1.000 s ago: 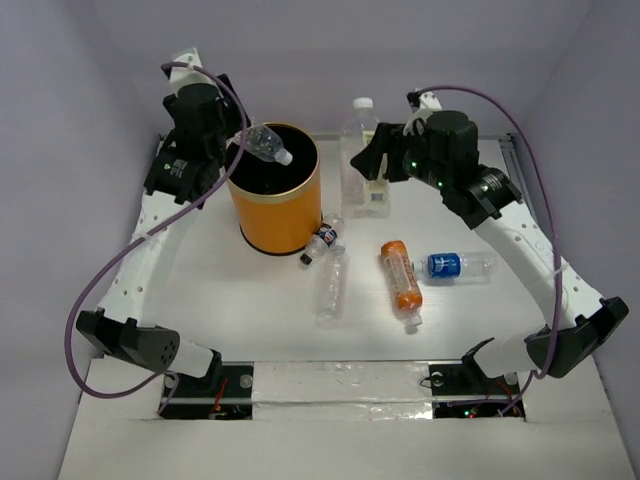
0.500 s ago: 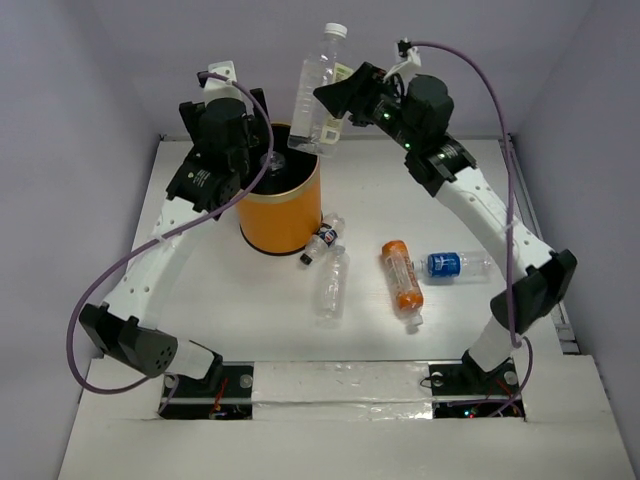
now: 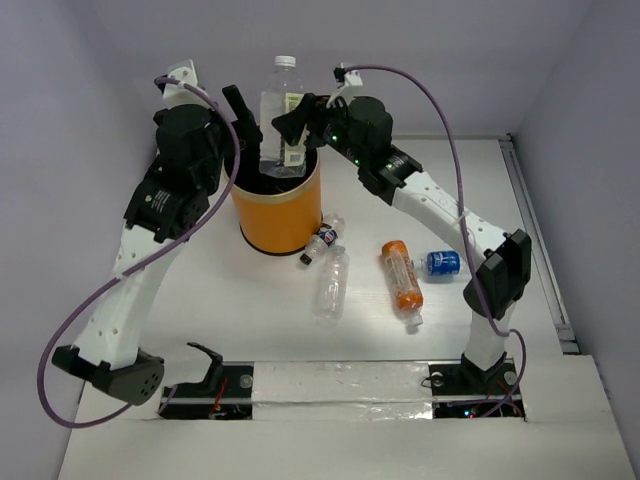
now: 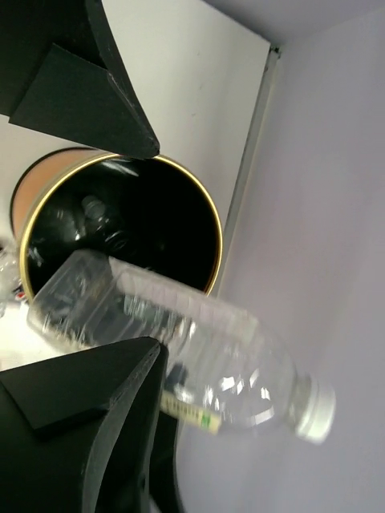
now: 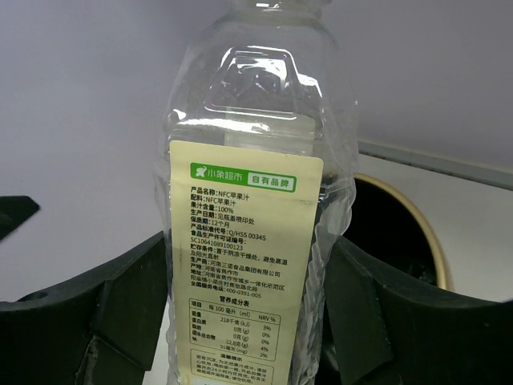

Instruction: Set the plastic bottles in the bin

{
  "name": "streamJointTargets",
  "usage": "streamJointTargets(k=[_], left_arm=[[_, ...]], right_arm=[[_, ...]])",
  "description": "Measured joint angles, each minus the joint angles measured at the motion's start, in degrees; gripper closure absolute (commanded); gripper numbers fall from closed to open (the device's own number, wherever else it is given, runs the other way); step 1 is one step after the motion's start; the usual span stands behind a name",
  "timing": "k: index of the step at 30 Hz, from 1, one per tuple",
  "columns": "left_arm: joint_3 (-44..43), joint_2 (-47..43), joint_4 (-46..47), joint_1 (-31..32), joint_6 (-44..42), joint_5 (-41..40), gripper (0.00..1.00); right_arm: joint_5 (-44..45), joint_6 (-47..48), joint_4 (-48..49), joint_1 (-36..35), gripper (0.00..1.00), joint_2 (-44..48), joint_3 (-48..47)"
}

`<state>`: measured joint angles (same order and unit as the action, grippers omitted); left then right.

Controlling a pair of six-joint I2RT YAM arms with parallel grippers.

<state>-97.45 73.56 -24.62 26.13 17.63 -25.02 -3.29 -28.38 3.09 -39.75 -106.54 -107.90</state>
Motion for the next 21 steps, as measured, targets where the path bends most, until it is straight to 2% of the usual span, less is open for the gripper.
streamJointTargets(k=[3,8,12,14,15,16,17,19,20,21], left_arm=[[0.0,-3.0,-1.8,0.0,2.2,1.6,0.11],[-3.3,-4.8,-4.0,0.0,4.2,4.5,0.17],[-4.5,-4.7,-4.0,0.0,5.5,8.0,0.22],[-4.4,-4.6,-4.0,0.0,5.9,9.7,0.27],[-4.2,-4.6,-3.9,0.2,6.0,10.4,0.30],[-4.0,-4.6,-3.9,0.6,6.0,11.1,0.32],[-3.8,-4.5,-3.7,1.1,6.0,11.7,0.37],[-3.8,-4.2,-3.5,3.3,5.7,12.9,0.44],[-3.8,-3.9,-3.3,4.5,5.4,13.2,0.48],[-3.8,-3.5,-2.9,6.6,5.1,13.3,0.50]], right_arm=[[0.6,1.7,0.2,-1.6,0.07,-0.3,0.0],[0.8,3.1,0.9,-3.1,0.00,-0.3,0.2],[1.6,3.8,1.5,-3.1,0.01,1.6,2.4],[2.3,4.6,1.5,-3.0,0.18,2.8,3.1],[2.8,4.8,1.8,-3.0,0.30,3.9,4.2],[3.3,5.1,1.8,-3.0,0.44,5.3,5.7],[3.9,5.4,1.9,-3.0,0.66,7.1,7.4],[5.1,5.4,2.4,-3.0,0.82,11.8,12.3],[5.7,5.6,2.4,-3.0,0.93,14.3,14.9],[6.3,5.7,2.5,-3.0,0.97,17.2,17.6]])
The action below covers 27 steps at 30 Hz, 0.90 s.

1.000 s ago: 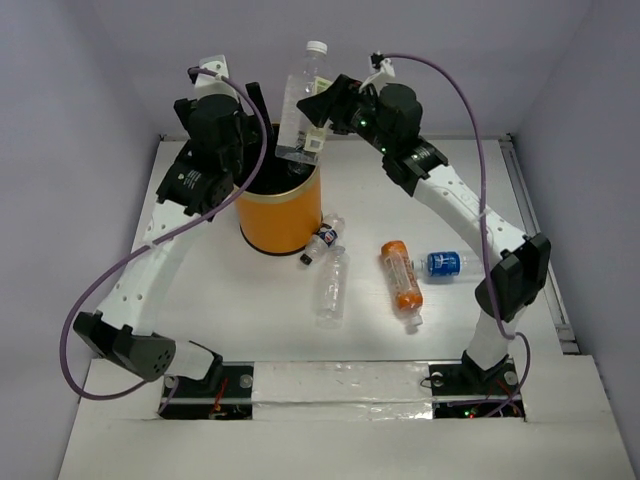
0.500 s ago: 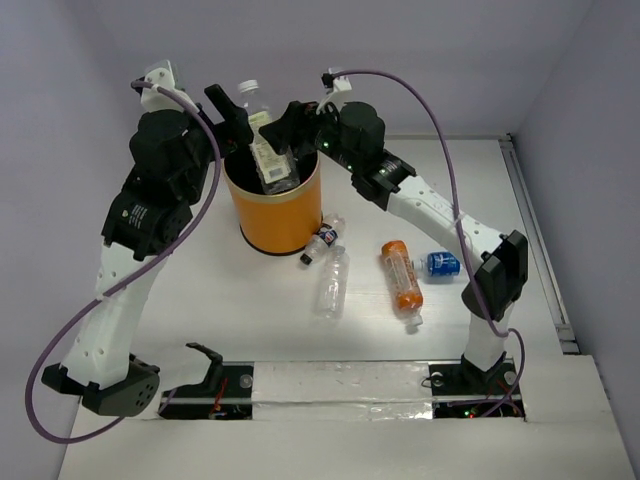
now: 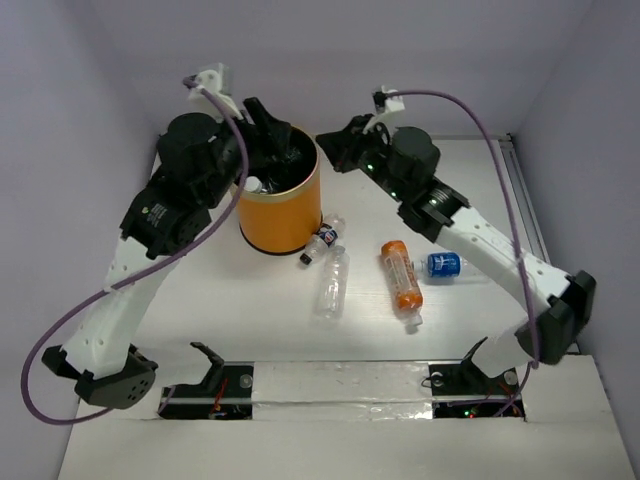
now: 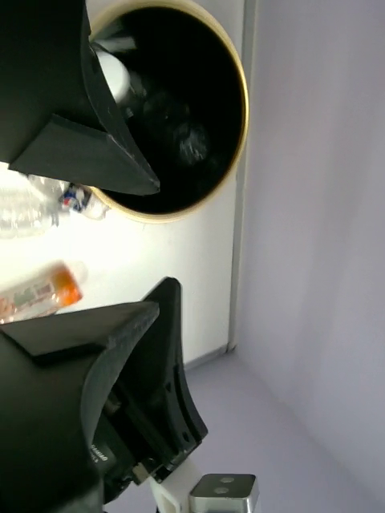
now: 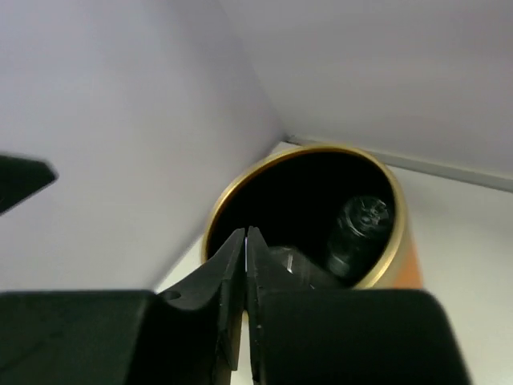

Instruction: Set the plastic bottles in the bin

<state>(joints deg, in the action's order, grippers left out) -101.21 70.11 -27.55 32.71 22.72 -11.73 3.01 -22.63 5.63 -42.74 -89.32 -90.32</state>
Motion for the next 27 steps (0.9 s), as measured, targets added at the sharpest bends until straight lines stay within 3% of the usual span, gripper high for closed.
streamJointTargets(k=[4,5,9,12,13,15,16,17,18,19,20,21,24,27], left_arm=[[3.6,1.7,2.8,8.9,-1.6,0.5,0.63],[5.4,2.1,3.4,10.8,-1.7,0.6,0.71],[13.5,3.3,4.4,15.1,-0.8,1.3,0.88],[19.1,3.5,3.4,17.5,0.9,1.5,0.91],[20.6,3.6,2.9,18.4,1.6,1.7,0.90],[23.4,3.7,1.9,20.5,3.2,2.1,0.86],[24.7,3.8,1.4,21.5,4.0,2.3,0.82],[26.3,3.8,1.0,22.4,4.9,2.3,0.69],[27.6,4.0,0.4,23.1,5.5,2.5,0.61],[29.3,4.2,0.1,23.6,6.7,2.7,0.52],[30.8,4.5,-0.3,23.8,7.6,2.7,0.33],[32.2,5.0,-1.0,23.8,8.5,2.6,0.24],[34.9,7.9,-1.9,23.8,11.2,2.4,0.08],[36.1,11.5,-2.1,23.7,12.8,2.2,0.05]], right_arm=[[2.7,-1.0,-2.1,0.0,1.00,12.2,11.6],[3.5,-1.6,-2.6,0.0,1.00,15.6,15.0],[7.4,-6.4,-11.0,0.0,1.00,29.8,29.1],[8.8,-11.1,-19.6,0.2,0.97,36.9,36.3],[8.8,-12.7,-22.6,0.3,0.90,38.4,38.0],[8.7,-15.4,-27.1,0.4,0.71,39.5,40.7],[8.5,-16.4,-28.8,0.4,0.53,39.4,41.7],[8.2,-17.7,-30.7,0.6,0.21,39.0,43.0],[8.0,-18.2,-32.2,0.7,0.14,38.5,43.8],[7.5,-18.7,-33.7,1.0,0.08,37.8,44.4],[7.4,-18.9,-35.4,1.4,0.02,36.6,44.4],[7.0,-18.8,-36.2,2.1,0.01,35.3,44.4],[6.6,-17.2,-37.9,4.6,0.00,30.5,43.1],[5.7,-14.3,-38.7,8.5,0.00,25.3,40.8]])
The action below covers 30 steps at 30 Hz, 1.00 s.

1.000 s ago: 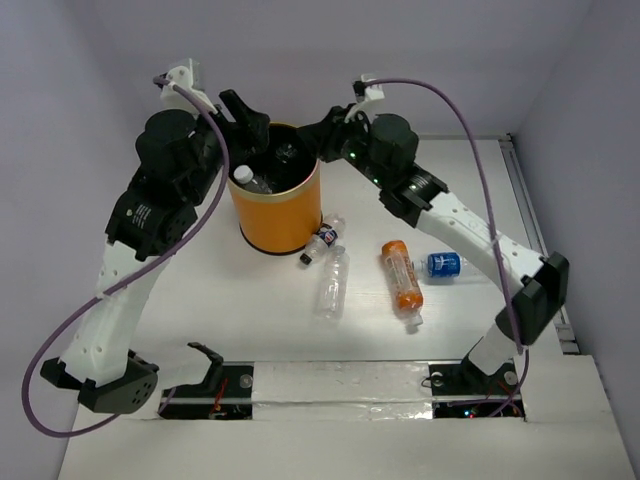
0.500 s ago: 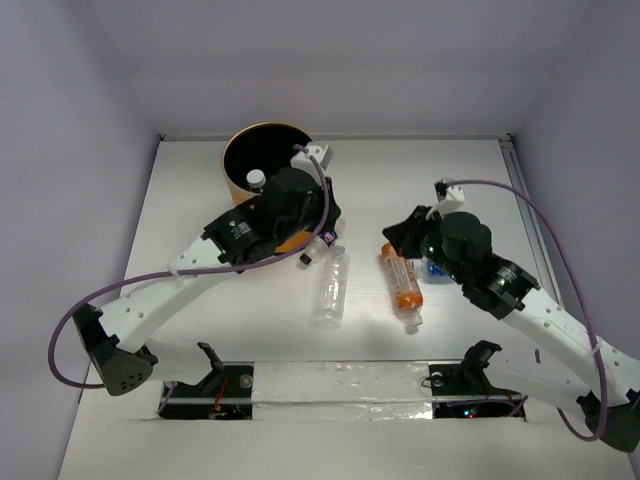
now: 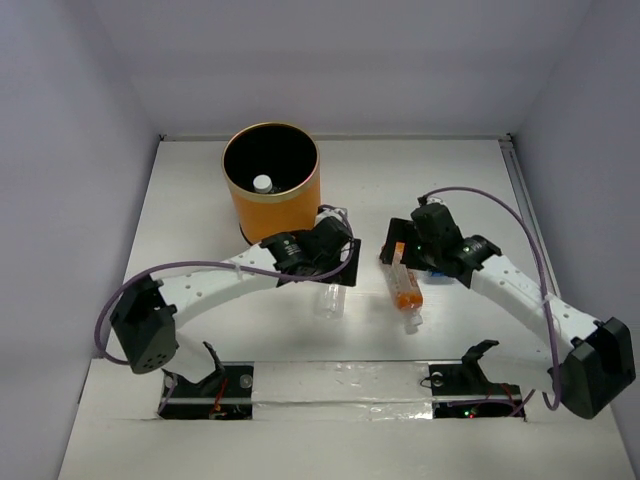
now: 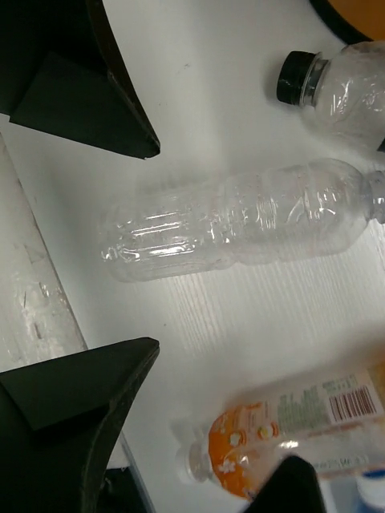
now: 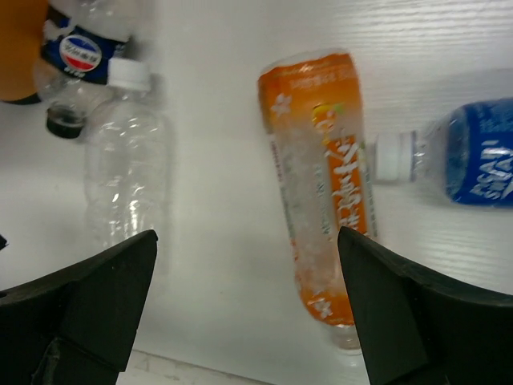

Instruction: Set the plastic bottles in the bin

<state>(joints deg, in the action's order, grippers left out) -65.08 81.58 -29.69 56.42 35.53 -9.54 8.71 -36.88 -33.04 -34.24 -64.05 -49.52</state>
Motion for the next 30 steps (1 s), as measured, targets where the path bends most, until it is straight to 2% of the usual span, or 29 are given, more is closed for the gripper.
streamJointTargets(k=[6,19,22,24,25,26,28,29,30], left_arm=[[0.6,5.8,1.6,-0.4,1.0,-0.8,0.05],[1.0,14.8,8.5,-5.0,0.5,-0.9,0.13],[1.0,16.4,9.8,-5.0,0.5,-0.9,0.23],[1.0,17.5,10.8,-5.2,0.4,-0.9,0.34],[1.0,17.8,11.1,-5.2,0.3,-0.9,0.38],[1.2,18.0,11.6,-5.2,0.3,-0.8,0.46],[1.4,18.0,12.1,-5.2,0.3,-0.8,0.58],[1.5,17.9,12.4,-5.2,0.3,-0.8,0.63],[1.6,17.9,12.5,-5.2,0.3,-0.9,0.66]], right_arm=[[-1.7,8.0,-0.7,7.4,0.00,-8.5,-5.4],[-5.7,17.9,-0.4,7.8,0.02,-26.4,-10.9],[-6.2,18.9,0.0,7.8,0.07,-28.9,-10.9],[-6.6,19.4,0.2,7.8,0.13,-30.3,-11.1],[-6.8,19.6,0.5,7.8,0.18,-30.9,-11.1],[-7.0,19.7,0.6,7.8,0.29,-31.4,-11.2],[-7.7,19.9,1.2,7.8,0.34,-32.1,-11.3],[-8.1,20.0,1.6,7.8,0.40,-32.1,-11.3],[-8.4,20.0,1.9,7.8,0.41,-31.9,-11.3]])
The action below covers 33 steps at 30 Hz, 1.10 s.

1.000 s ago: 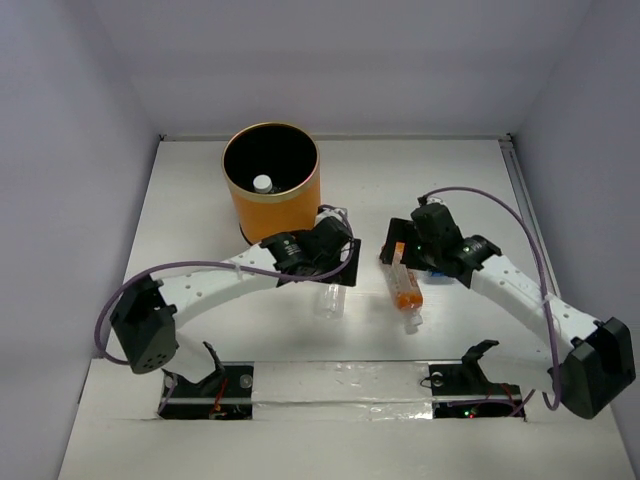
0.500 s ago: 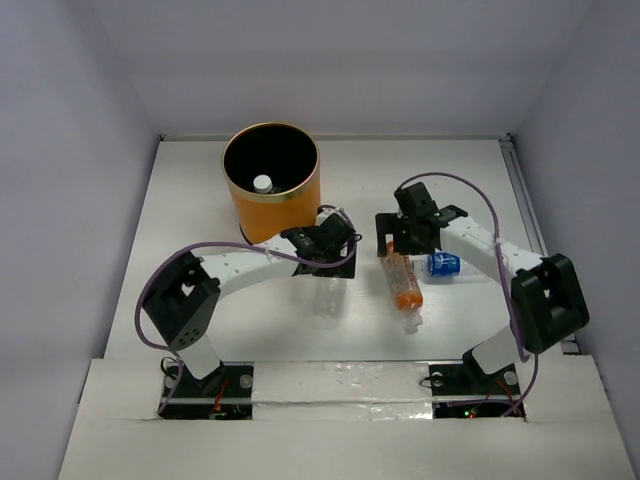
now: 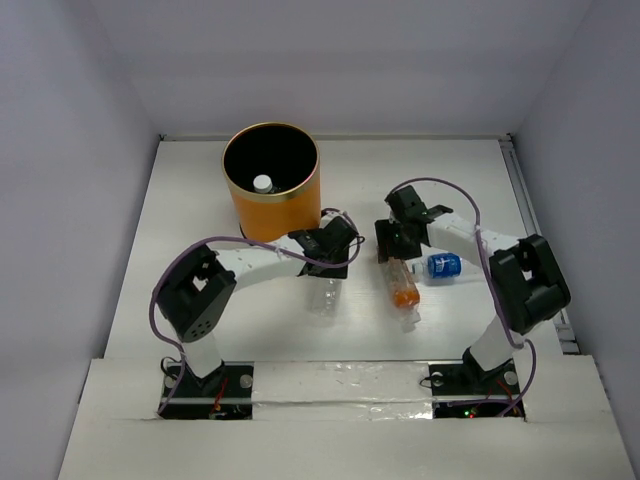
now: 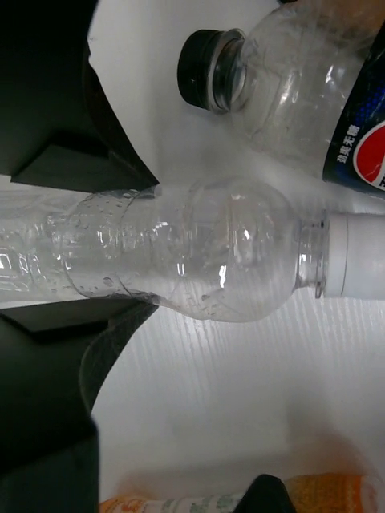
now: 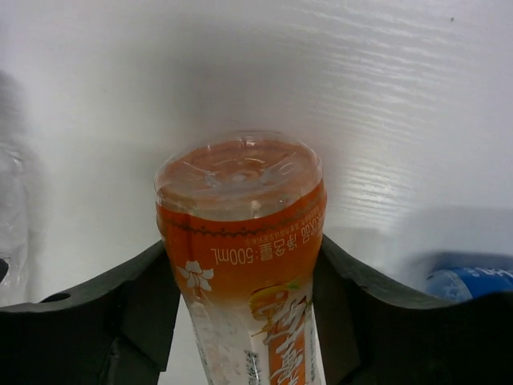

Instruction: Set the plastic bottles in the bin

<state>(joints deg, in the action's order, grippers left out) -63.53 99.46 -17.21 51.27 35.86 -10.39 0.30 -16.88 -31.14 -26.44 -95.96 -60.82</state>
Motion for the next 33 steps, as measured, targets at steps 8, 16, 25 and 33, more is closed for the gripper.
streamJointTargets(k=[8,16,25,33], left_arm=[[-0.9,-12.5,-6.1,-0.1,-0.7,1.4,0.67],[-26.1,-23.2,-10.6,-1.6,-5.3,-3.0,0.67],[-45.2,-18.6,-7.1,-20.7,-13.8,-9.8,0.68],[-35.1,-18.0,6.8,-27.3,-20.3,-15.5,0.68]], right_arm=[[-1.4,-0.9,-3.6,0.0,0.43,11.8,-5.0],[-2.9,-2.8,-4.2,0.0,0.43,24.5,-28.5],[-5.3,-13.9,20.3,-0.3,0.42,17.9,-38.8],[-2.1,-22.3,37.0,-3.5,0.42,-0.3,-43.5]])
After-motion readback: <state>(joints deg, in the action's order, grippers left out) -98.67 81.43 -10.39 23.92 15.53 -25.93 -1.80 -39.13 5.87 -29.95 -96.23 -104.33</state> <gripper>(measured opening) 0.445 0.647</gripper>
